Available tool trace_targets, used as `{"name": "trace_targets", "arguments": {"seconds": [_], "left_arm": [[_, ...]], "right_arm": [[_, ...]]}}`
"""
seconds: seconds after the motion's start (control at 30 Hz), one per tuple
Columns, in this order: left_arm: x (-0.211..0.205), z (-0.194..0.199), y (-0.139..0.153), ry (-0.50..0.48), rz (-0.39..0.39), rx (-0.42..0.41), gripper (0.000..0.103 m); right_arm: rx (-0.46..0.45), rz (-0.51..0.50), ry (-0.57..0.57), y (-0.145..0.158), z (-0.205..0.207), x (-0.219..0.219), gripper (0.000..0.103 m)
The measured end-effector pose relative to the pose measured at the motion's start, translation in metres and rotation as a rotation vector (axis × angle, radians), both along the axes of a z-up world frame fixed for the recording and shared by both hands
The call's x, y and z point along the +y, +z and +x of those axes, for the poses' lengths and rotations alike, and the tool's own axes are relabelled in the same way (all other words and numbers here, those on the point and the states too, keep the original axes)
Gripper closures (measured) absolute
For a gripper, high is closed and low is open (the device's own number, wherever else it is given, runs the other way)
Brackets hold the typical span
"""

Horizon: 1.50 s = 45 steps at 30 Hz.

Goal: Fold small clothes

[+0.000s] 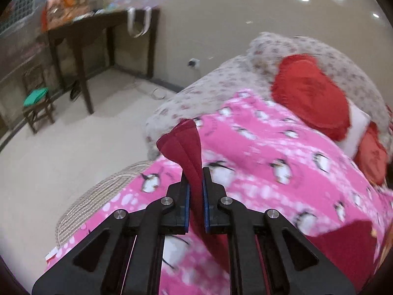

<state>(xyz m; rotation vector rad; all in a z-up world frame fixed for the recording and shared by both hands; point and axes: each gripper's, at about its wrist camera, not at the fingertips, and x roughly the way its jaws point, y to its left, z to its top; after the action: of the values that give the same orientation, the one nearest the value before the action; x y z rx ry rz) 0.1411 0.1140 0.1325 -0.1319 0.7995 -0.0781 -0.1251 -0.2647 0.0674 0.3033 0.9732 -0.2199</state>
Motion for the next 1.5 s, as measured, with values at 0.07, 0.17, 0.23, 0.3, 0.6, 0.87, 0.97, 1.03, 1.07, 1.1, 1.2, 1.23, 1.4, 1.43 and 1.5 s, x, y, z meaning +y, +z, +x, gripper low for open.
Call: {"name": "trace_targets", "arguments": {"seconds": [0.07, 0.17, 0.23, 0.3, 0.6, 0.87, 0.97, 1.03, 1.07, 1.1, 1.2, 1.23, 1.4, 1.43, 1.5], "left_arm": [[-0.025, -0.022, 0.012, -0.076, -0.005, -0.04, 0.096], [-0.075, -0.06, 0.025, -0.216, -0.044, -0.085, 0.096], [-0.11, -0.081, 0.028, -0.302, -0.063, -0.099, 0.096], [-0.159, -0.105, 0.021, -0.417, -0.085, -0.096, 0.096], [-0.299, -0.142, -0.09, -0.585, 0.094, 0.131, 0.092], [-0.243, -0.163, -0.035, -0.598, 0.036, 0.043, 0.075], [-0.2, -0.156, -0.017, -0.481, 0.11, -0.076, 0.036], [-0.183, -0.144, -0.023, -0.404, 0.169, -0.091, 0.036], [-0.175, -0.141, -0.027, -0.382, 0.186, -0.082, 0.036], [-0.168, -0.133, -0.034, -0.348, 0.204, -0.065, 0.036], [-0.145, -0.112, -0.051, -0.279, 0.163, -0.002, 0.036], [-0.144, -0.108, -0.055, -0.271, 0.158, 0.01, 0.036], [-0.147, -0.1, -0.07, -0.271, 0.191, 0.024, 0.036], [-0.146, -0.098, -0.071, -0.268, 0.207, 0.023, 0.036], [-0.147, -0.091, -0.075, -0.261, 0.227, 0.024, 0.036]], "right_arm": [[-0.008, -0.002, -0.008, 0.002, -0.004, -0.002, 0.001], [-0.013, 0.008, -0.031, 0.005, -0.009, -0.01, 0.001], [-0.014, 0.008, -0.049, 0.006, -0.014, -0.017, 0.001], [-0.018, 0.004, -0.069, 0.008, -0.02, -0.025, 0.001], [0.012, 0.001, -0.158, 0.008, -0.04, -0.066, 0.001], [-0.046, 0.026, -0.099, 0.02, -0.02, -0.066, 0.001], [-0.088, 0.036, -0.052, 0.025, 0.0, -0.055, 0.001], [-0.111, 0.03, 0.0, 0.028, 0.018, -0.043, 0.001], [-0.119, 0.029, 0.027, 0.027, 0.027, -0.038, 0.003], [-0.12, 0.027, 0.052, 0.026, 0.038, -0.033, 0.005], [-0.078, -0.017, 0.113, 0.014, 0.071, -0.021, 0.026], [-0.056, -0.037, 0.131, 0.008, 0.081, -0.017, 0.036], [0.034, -0.072, 0.123, -0.02, 0.108, -0.016, 0.078], [0.019, -0.066, 0.124, -0.015, 0.107, -0.016, 0.088], [-0.013, -0.061, 0.121, -0.005, 0.103, -0.018, 0.094]]}}
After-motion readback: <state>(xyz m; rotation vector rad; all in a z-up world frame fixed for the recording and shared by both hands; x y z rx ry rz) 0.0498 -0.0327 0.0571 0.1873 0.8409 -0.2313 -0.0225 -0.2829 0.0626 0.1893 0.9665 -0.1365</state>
